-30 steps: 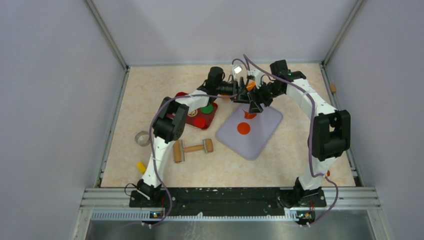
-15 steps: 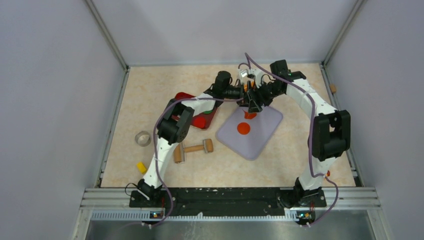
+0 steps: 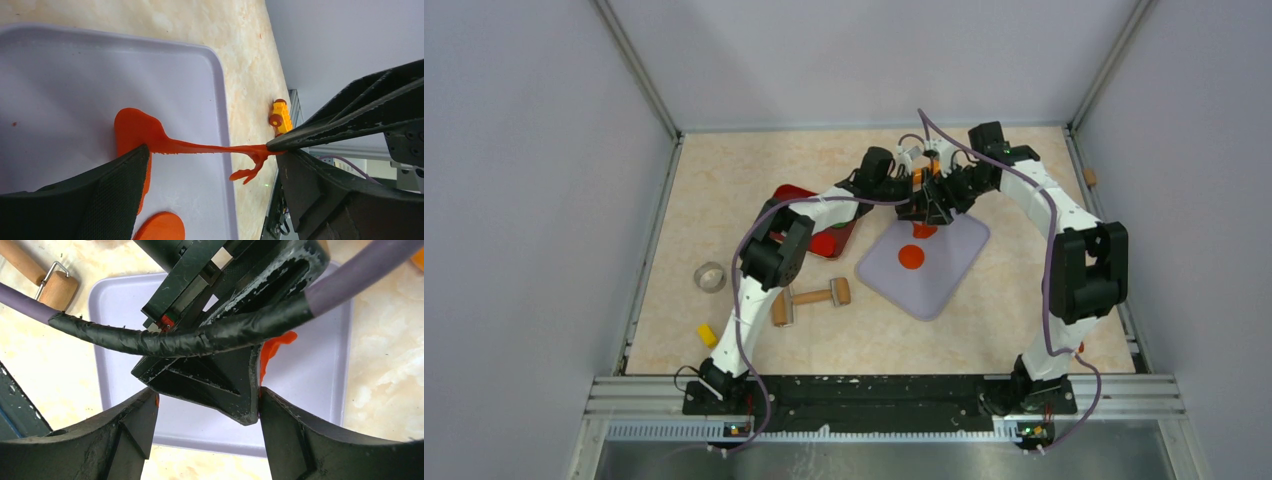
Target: Roll out the dumpling wrappers from the dough
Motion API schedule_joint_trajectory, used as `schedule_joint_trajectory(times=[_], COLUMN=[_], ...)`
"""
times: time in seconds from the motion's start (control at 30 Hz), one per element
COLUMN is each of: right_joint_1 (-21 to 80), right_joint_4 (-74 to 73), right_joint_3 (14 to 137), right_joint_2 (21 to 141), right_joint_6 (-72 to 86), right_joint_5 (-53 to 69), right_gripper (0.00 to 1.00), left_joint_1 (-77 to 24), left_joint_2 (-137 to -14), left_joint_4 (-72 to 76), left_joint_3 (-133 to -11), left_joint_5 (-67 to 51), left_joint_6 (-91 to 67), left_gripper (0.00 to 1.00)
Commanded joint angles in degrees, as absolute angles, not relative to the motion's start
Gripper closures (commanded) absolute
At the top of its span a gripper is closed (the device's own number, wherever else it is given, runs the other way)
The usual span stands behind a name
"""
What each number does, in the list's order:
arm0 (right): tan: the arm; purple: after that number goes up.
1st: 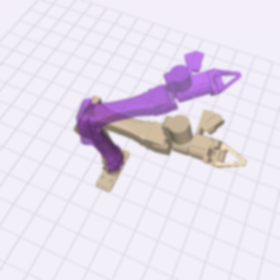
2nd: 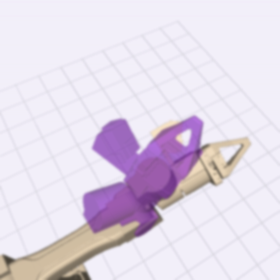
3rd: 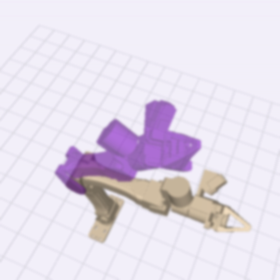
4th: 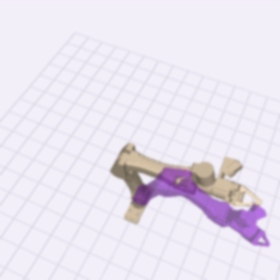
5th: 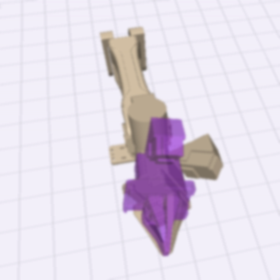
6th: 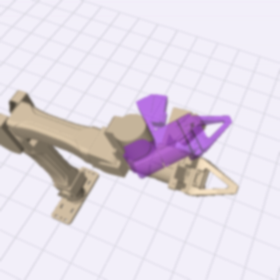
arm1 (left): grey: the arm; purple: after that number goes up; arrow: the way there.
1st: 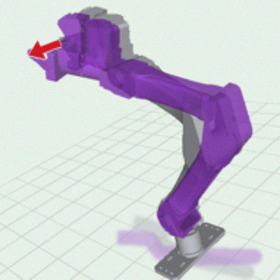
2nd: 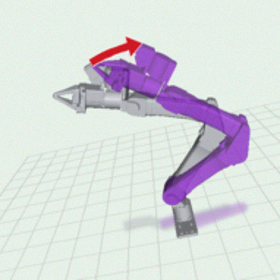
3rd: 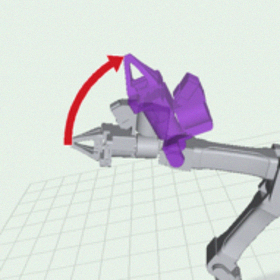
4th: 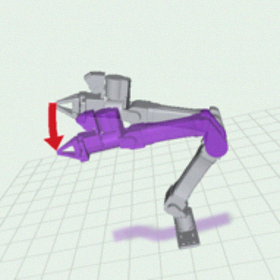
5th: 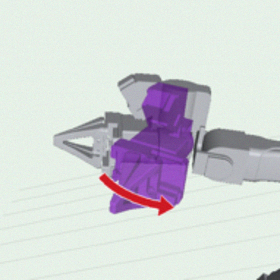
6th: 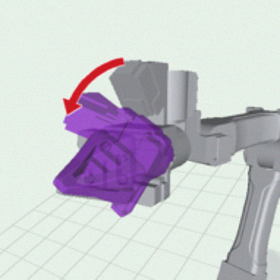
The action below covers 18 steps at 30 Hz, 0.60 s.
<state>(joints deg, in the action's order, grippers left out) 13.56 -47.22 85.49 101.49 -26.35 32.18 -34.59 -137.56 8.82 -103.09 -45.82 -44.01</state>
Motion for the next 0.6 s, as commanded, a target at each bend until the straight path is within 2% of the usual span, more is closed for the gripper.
schedule_joint_trajectory(times=[0.0, 0.17, 0.37, 0.57], right_joint_1=[13.49, 13.5, 13.53, 13.51], right_joint_4=[-47.05, -46.59, -45.5, -45.31], right_joint_3=[86.5, 86.7, 85.99, 85.77], right_joint_2=[97.13, 97.11, 97.54, 97.79], right_joint_6=[-26.13, -26.19, -26.01, -25.72], right_joint_5=[33.4, 31.46, 28.29, 28.84], right_gripper=[0.28, 0.28, 0.28, 0.28], left_joint_1=[-33.93, -34.18, -34.3, -34.4], left_joint_2=[-137.72, -137.3, -134.91, -134.01], left_joint_4=[4.85, 5.54, 13.7, 15.26], left_joint_3=[-105.03, -105.22, -105.38, -105.84], left_joint_5=[-38.23, -41.28, -49.99, -49.9], left_joint_6=[-42.09, -40.62, -43.43, -45.1], left_gripper=[0.01, 0.01, 0.01, 0.01])
